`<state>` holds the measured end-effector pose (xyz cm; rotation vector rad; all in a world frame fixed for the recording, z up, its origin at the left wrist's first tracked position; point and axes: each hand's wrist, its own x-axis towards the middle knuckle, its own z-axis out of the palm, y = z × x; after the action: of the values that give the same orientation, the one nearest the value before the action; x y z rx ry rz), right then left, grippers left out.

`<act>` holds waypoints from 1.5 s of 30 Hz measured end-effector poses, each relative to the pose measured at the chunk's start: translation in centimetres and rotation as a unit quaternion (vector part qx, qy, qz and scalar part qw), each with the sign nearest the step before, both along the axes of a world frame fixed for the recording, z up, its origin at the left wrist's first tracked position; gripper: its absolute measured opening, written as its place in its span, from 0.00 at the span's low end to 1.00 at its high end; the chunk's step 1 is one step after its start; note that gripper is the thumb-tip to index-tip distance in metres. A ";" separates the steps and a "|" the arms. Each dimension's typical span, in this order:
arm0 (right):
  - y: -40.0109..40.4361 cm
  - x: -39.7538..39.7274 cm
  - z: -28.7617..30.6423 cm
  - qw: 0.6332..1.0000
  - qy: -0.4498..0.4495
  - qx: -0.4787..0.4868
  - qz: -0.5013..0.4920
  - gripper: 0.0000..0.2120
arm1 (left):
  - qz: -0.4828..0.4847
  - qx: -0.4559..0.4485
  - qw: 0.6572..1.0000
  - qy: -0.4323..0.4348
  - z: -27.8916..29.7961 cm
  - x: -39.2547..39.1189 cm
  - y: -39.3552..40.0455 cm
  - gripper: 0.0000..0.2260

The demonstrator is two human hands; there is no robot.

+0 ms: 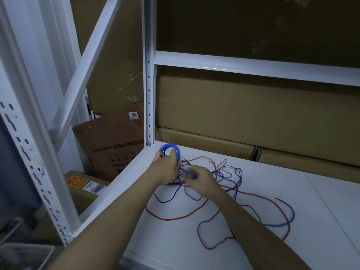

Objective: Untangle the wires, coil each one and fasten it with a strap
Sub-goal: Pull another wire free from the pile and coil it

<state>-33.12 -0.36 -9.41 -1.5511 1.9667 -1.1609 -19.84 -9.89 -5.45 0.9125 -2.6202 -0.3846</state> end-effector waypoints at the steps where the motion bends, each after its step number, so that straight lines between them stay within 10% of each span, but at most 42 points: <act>1: 0.0 -0.2 0.0 1.000 -0.009 -0.003 -0.005 0.03 | -0.013 0.012 0.999 -0.027 -0.2 0.2 0.1 0.08; 7: -0.1 -1.9 0.2 0.999 0.018 0.029 0.006 0.08 | -0.048 0.030 0.994 -0.095 -0.3 0.8 0.3 0.23; 17: -1.1 -5.4 0.0 0.978 0.188 0.086 -0.015 0.10 | -0.040 0.244 0.955 0.162 -0.7 1.3 1.0 0.18; 23: -2.9 -5.0 7.3 0.966 -0.028 -0.227 -0.122 0.13 | 0.016 0.235 0.943 0.234 0.7 1.2 1.0 0.19; 26: -2.7 -4.8 8.4 0.946 0.036 -0.289 -0.143 0.07 | 0.046 0.228 0.935 0.268 1.2 1.1 0.7 0.20; 32: 0.2 -6.6 3.4 0.972 0.222 0.011 -0.071 0.17 | 0.065 0.268 0.928 0.253 -0.8 1.8 1.0 0.17; 37: 3.4 -6.2 1.0 0.982 0.163 -0.038 -0.087 0.30 | 0.040 0.275 0.930 0.239 -2.4 1.8 2.3 0.18; 45: 7.0 -5.7 -2.7 0.951 0.244 0.189 -0.018 0.34 | 0.022 0.294 0.923 0.247 -3.5 1.7 4.8 0.15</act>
<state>-38.87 6.60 -12.16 -1.6998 2.3549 -0.3794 -18.13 -5.11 -8.90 0.8866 -2.0312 -1.2551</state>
